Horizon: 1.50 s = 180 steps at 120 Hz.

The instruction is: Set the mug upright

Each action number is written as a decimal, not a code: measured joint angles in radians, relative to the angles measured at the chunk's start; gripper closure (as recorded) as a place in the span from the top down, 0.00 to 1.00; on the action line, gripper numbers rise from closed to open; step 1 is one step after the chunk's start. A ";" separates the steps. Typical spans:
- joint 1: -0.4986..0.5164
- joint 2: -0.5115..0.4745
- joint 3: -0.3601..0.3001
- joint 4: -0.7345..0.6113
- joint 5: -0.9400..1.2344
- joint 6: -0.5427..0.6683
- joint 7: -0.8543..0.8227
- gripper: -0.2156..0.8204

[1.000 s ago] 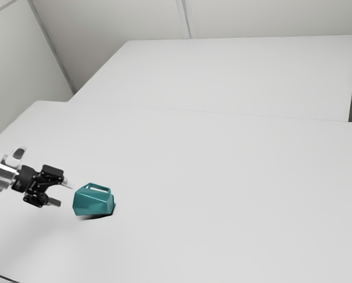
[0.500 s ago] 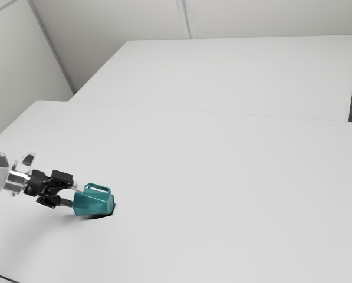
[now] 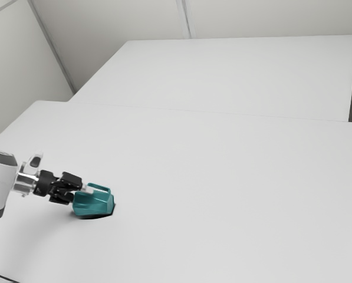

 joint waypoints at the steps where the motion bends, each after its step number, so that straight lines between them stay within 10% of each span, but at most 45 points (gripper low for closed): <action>1: -0.001 0.000 0.000 0.000 -0.001 0.000 0.002 0.52; 69: -0.009 -0.034 -0.021 0.009 -0.015 0.020 0.070 0.09; 138: -0.012 -0.130 -0.145 0.034 -0.005 0.038 0.035 0.04; 180: -0.024 -0.100 -0.260 0.189 0.380 0.046 -0.181 0.04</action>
